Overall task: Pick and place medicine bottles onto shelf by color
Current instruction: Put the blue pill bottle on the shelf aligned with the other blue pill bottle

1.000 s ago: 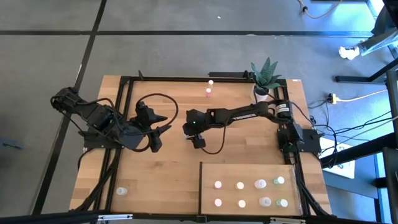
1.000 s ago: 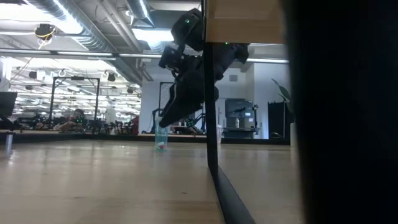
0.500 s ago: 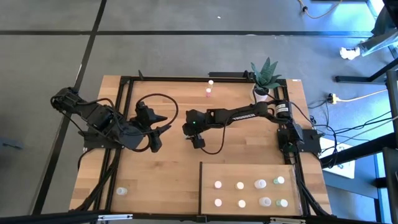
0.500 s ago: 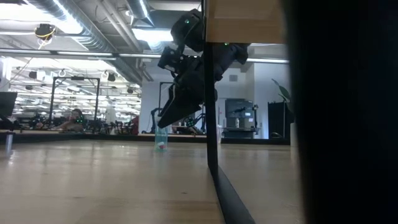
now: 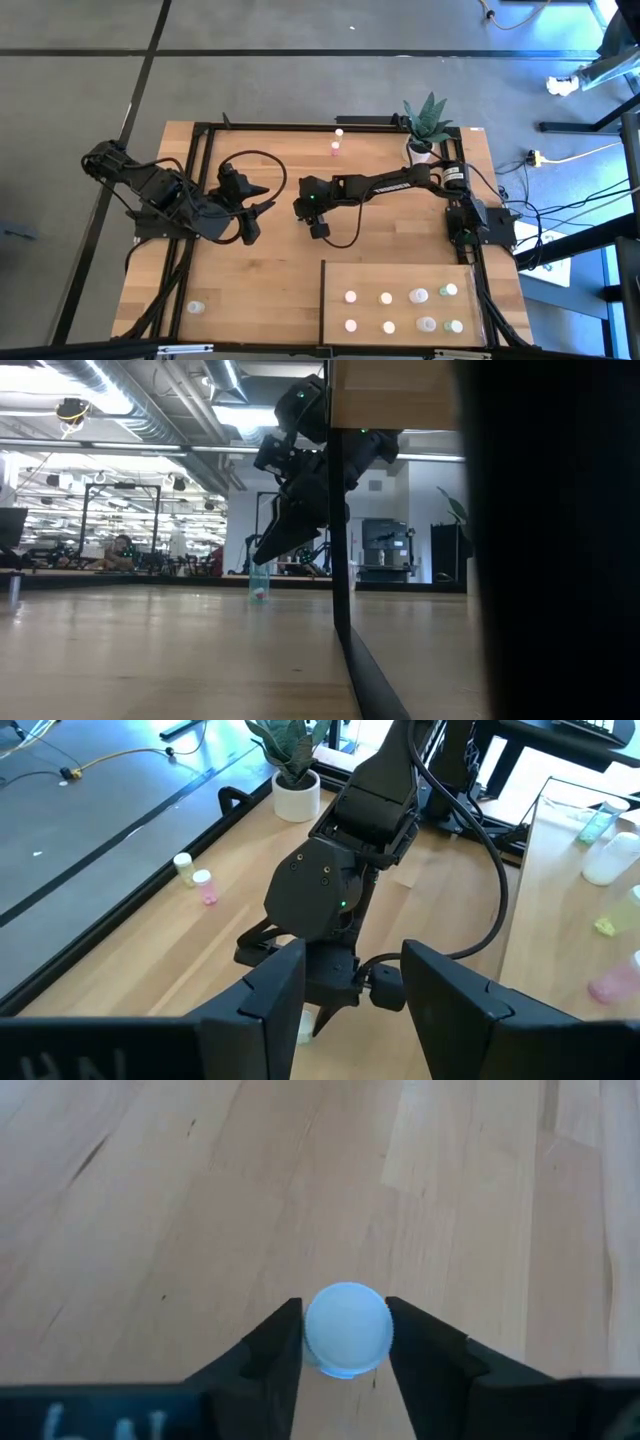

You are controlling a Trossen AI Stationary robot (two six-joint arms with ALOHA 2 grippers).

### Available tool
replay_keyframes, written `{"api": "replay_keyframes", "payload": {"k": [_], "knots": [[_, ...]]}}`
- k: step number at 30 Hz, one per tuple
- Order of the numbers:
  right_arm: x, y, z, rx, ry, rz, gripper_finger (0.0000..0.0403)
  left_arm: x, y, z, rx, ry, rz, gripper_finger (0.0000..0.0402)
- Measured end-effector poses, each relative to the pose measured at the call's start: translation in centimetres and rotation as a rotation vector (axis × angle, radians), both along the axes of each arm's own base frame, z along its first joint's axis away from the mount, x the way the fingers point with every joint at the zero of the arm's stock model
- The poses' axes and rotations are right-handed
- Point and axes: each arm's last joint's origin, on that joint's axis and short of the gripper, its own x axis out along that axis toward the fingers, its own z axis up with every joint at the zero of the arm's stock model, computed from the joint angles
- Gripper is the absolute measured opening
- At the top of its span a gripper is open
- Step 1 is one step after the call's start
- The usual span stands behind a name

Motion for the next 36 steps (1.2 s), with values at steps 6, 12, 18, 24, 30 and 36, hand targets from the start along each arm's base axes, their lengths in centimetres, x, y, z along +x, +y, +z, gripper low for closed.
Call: {"api": "replay_keyframes", "payload": {"k": [6,12,18,24,30,36], "knots": [[0.0,0.0,0.0,0.014,0.002,-0.018,0.0120,0.0,0.0,0.0,0.000,0.000,0.000,0.0160],[0.0,0.0,0.0,0.019,0.004,-0.049,0.0136,0.0,0.0,0.0,0.000,0.000,0.000,0.0160],[0.0,0.0,0.0,0.040,0.006,-0.071,0.0131,0.0,0.0,0.0,0.000,0.000,0.000,0.0160],[-0.2,0.0,0.8,0.094,-0.004,-0.118,0.0129,0.0,0.0,0.0,0.000,0.000,0.000,0.0160],[-1.2,0.0,4.0,0.097,-0.037,-0.121,0.0130,0.0,0.0,0.0,-0.005,0.004,-0.007,0.0160],[-3.3,0.2,7.7,0.137,-0.014,-0.168,0.0130,0.0,0.0,0.0,-0.005,0.008,-0.009,0.0160]]}}
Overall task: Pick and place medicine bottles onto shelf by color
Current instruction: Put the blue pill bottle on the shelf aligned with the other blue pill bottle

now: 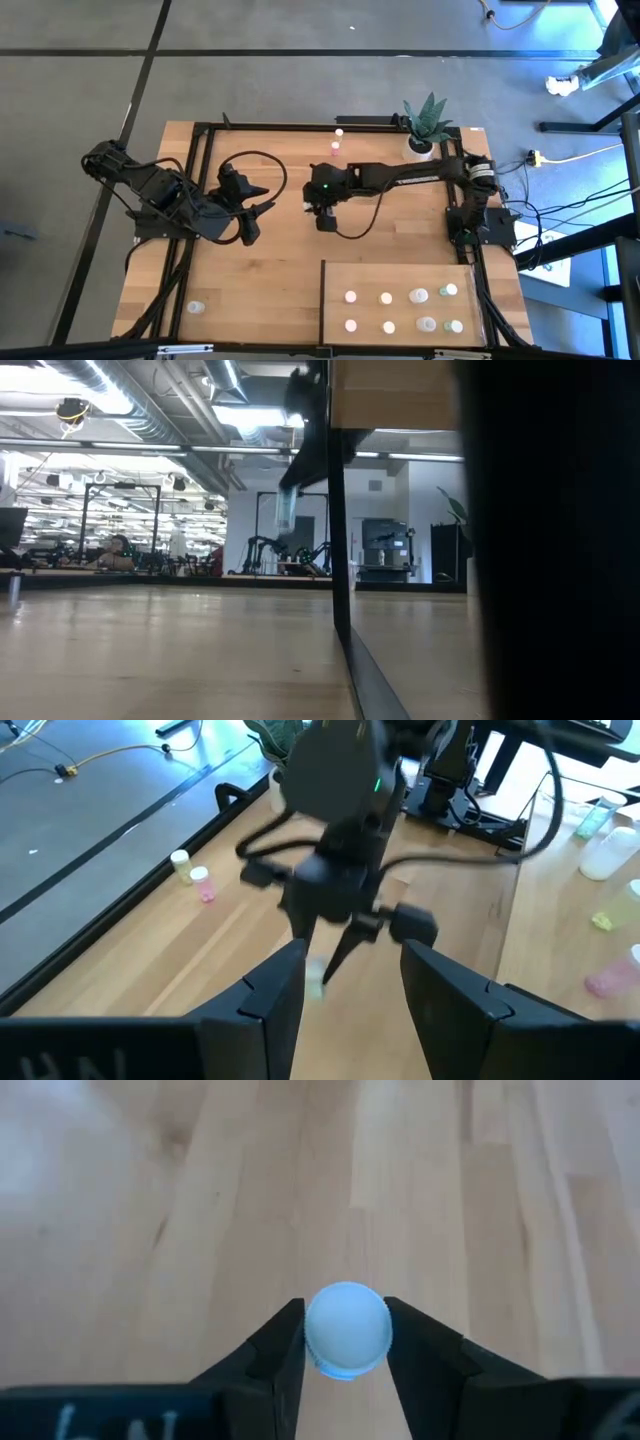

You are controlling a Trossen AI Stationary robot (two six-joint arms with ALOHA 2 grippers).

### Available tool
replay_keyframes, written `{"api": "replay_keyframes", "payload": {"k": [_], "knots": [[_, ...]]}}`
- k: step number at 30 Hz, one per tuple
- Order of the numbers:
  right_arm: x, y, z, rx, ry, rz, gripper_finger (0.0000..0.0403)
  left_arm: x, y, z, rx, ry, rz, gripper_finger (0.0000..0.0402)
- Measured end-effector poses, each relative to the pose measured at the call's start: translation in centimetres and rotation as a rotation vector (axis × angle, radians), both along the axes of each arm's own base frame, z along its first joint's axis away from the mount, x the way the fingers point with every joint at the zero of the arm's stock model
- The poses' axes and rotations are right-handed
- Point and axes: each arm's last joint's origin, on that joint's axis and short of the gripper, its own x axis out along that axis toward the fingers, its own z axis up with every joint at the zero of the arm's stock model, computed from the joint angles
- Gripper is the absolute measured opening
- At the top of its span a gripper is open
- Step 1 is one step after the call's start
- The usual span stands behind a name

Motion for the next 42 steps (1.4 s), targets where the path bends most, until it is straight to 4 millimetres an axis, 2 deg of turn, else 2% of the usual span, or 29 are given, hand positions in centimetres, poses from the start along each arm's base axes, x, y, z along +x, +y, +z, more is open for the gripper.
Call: {"api": "replay_keyframes", "payload": {"k": [9,14,19,26,42], "knots": [[-5.4,0.5,6.8,0.010,0.024,-0.147,0.0131,0.0,0.0,0.0,0.002,0.002,0.000,0.0160],[-9.0,2.3,10.5,0.002,-0.004,-0.093,0.0131,0.1,-0.1,-0.1,0.002,0.005,-0.001,0.0160],[-12.2,4.2,13.1,-0.011,-0.038,-0.004,0.0131,0.3,-0.2,-0.3,0.000,0.014,-0.008,0.0160],[-16.0,6.3,15.0,0.013,-0.026,0.115,0.0131,0.7,-0.7,-0.5,-0.017,0.024,-0.037,0.0160],[-22.6,9.0,16.9,0.030,0.020,0.341,0.0131,2.0,-2.5,-0.8,-0.004,0.012,-0.142,0.0160]]}}
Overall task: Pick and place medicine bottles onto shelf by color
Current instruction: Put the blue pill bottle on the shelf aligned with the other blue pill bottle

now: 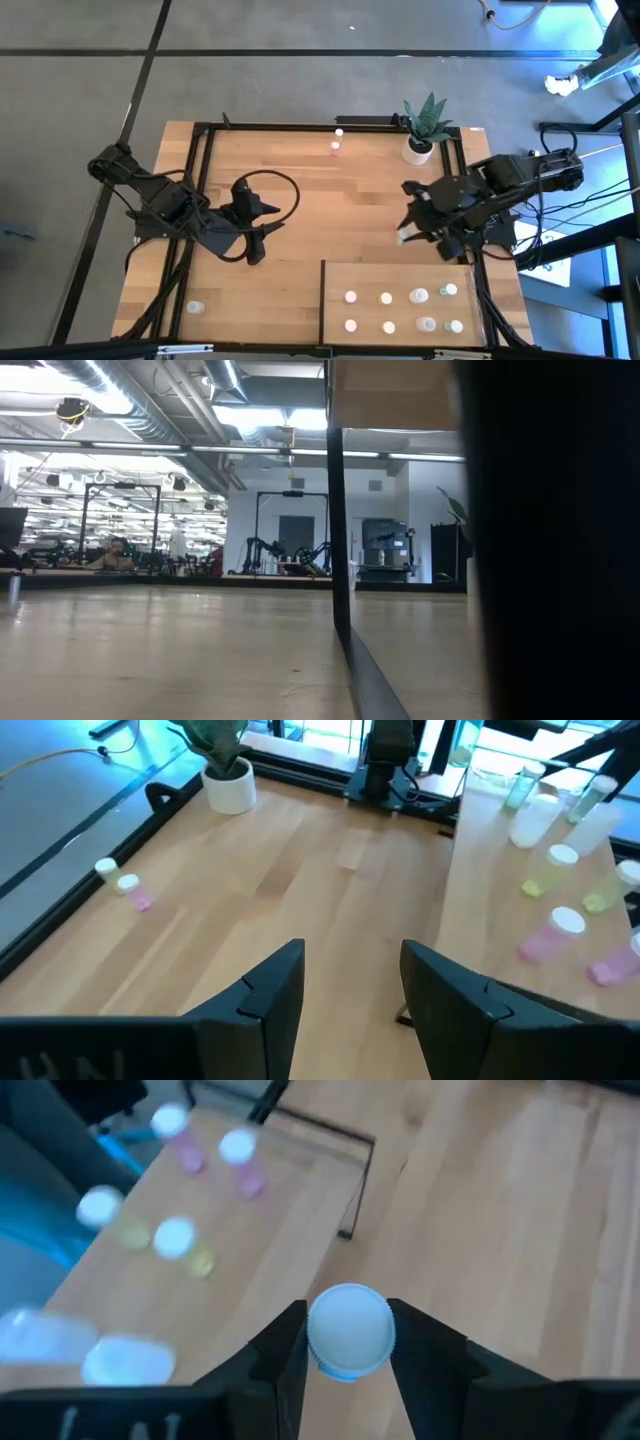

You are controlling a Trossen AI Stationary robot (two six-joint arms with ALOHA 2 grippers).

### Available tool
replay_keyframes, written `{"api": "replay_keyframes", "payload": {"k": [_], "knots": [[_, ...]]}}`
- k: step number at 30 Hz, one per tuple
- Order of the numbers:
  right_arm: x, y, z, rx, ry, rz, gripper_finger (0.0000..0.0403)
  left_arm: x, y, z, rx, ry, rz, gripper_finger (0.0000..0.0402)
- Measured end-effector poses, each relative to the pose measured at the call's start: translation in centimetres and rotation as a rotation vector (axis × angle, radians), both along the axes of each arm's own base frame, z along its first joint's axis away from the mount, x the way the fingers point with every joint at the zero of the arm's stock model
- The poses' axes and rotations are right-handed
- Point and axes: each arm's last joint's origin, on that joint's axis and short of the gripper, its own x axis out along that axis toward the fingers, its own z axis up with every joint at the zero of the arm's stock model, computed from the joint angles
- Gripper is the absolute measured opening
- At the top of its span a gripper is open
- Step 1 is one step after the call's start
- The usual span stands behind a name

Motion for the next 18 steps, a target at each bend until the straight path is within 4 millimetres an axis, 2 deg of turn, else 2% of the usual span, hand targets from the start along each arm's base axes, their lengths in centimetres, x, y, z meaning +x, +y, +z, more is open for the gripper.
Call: {"api": "replay_keyframes", "payload": {"k": [12,18], "knots": [[-5.3,-0.6,0.8,-0.003,0.048,0.085,0.0131,2.0,-0.8,-0.9,-0.003,-0.010,0.012,0.0160],[-7.0,-0.6,-0.2,0.046,0.066,0.105,0.0131,2.6,-1.0,-0.5,-0.040,-0.075,0.020,0.0160]]}}
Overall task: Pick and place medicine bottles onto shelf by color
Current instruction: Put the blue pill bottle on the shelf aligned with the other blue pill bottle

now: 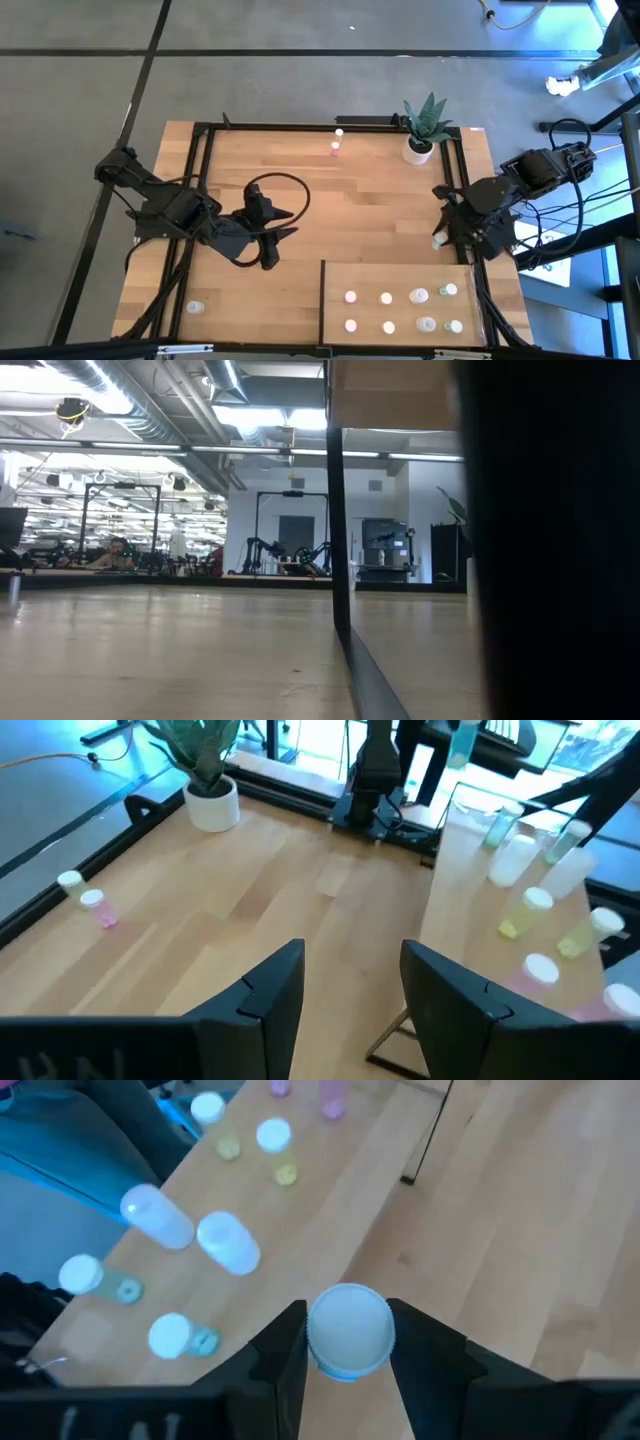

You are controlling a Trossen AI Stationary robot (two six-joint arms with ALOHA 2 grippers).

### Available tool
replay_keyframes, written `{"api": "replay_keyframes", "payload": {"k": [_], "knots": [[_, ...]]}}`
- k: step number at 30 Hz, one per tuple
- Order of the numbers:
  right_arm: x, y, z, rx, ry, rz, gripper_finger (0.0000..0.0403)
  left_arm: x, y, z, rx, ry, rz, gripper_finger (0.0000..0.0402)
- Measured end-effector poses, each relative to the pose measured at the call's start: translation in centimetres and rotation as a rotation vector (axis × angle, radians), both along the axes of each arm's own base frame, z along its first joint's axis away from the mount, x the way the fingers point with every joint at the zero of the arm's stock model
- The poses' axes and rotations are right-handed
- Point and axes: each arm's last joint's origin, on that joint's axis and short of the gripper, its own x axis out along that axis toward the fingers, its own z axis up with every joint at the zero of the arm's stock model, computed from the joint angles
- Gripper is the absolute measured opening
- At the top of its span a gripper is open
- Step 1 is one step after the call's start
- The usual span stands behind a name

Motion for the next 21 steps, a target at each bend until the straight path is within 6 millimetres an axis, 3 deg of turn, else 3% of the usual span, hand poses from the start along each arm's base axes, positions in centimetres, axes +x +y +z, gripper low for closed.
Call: {"api": "replay_keyframes", "payload": {"k": [21], "knots": [[-2.3,0.8,-5.1,0.034,-0.016,0.125,0.0131,1.0,1.3,0.6,-0.020,-0.064,0.052,0.0160]]}}
